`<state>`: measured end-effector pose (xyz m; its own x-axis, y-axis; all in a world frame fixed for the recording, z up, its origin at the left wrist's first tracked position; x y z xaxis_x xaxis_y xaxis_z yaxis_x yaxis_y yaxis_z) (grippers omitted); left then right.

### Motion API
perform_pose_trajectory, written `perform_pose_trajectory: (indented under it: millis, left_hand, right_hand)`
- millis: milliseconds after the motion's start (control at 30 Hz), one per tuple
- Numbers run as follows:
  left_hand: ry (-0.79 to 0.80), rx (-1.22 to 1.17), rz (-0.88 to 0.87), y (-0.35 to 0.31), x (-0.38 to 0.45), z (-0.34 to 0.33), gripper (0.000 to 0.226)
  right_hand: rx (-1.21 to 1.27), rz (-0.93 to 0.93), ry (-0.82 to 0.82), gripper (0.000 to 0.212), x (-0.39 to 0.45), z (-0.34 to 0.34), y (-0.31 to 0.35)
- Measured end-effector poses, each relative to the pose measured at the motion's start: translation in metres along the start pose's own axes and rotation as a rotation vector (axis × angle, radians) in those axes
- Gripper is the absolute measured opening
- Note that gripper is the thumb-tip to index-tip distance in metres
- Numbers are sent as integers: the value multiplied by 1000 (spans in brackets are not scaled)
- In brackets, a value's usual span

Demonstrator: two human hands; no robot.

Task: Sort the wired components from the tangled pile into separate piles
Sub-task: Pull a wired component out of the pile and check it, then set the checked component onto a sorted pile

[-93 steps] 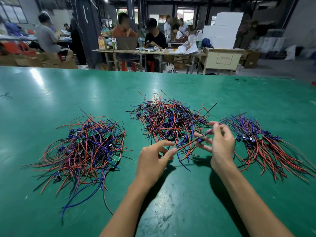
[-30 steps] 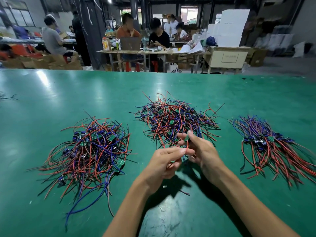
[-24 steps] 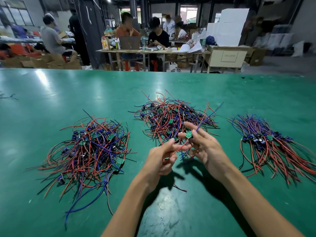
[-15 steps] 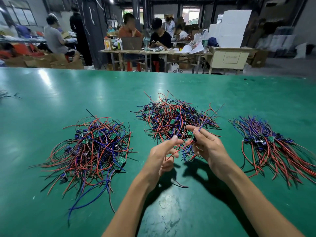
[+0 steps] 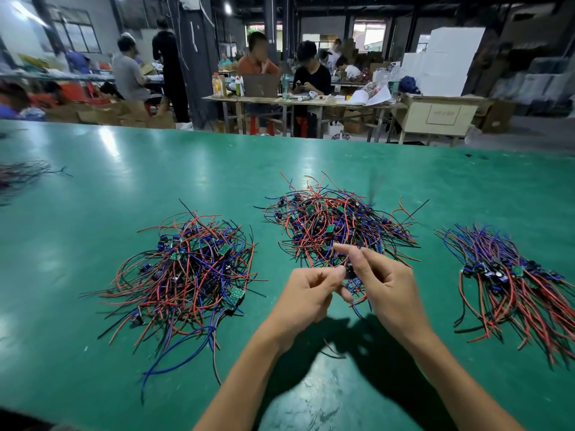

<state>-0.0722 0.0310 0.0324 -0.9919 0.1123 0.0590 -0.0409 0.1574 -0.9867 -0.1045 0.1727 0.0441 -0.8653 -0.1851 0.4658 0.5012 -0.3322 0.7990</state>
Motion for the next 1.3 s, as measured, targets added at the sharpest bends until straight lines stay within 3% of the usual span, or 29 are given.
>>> perform_pose_trajectory:
  millis: [133, 233, 333, 467, 600, 700, 733, 800, 900, 967, 1067, 1300]
  left_hand:
    - [-190, 35, -25, -27, -5, 39, 40]
    - [-486, 43, -95, -60, -6, 96, 33]
    - [-751, 99, -171, -85, -11, 156, 29]
    - [-899, 539, 16, -82, -18, 204, 36]
    - [-982, 1108, 164, -68, -22, 192, 44]
    - [-1102, 1261, 94, -64, -27, 155, 85]
    - [-1098, 1277, -7, -64, -27, 140, 86]
    - [-969, 1296, -281, -60, -23, 107, 63]
    - [-586, 1247, -506, -42, -14, 54, 37]
    - [-441, 1152, -501, -21, -10, 26, 40]
    - [-348, 1018, -419, 8, -1, -5, 51]
    - [-199, 1074, -295, 33, 31, -36, 63]
  right_hand:
    - [16, -9, 8, 23, 2, 0, -3]
    - [42, -54, 30, 24, 3, -1, -11]
    - [-213, -93, -17, 12, 5, 4, -30]
    - [-772, -158, 71, 20, 1, 4, -50]
    - [-809, -176, 47, 14, 3, 6, -52]
    - [-827, -82, 81, 14, 7, 9, -54]
    - [-791, -43, 87, 13, 7, 10, -55]
    - [-721, 31, 76, 9, 8, 10, -55]
    - [-437, 43, 17, 10, 11, 14, -50]
    - [-129, -30, -6, 13, 14, 19, -45]
    - [153, -82, -105, 16, 17, 31, -37]
    - [662, -230, -178, 13, 21, 50, -20]
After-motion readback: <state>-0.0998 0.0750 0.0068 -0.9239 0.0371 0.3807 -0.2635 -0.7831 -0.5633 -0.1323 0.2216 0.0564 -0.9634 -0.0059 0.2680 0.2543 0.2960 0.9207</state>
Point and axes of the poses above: each hand's wrist, its own x-axis towards the middle knuckle, its own z-axis out of the back of the hand, y = z × x, the point moved 3 cm from there along x, towards the middle knuckle, and after that the axes turned 7 degrees about -x, right-handed, at the moved point
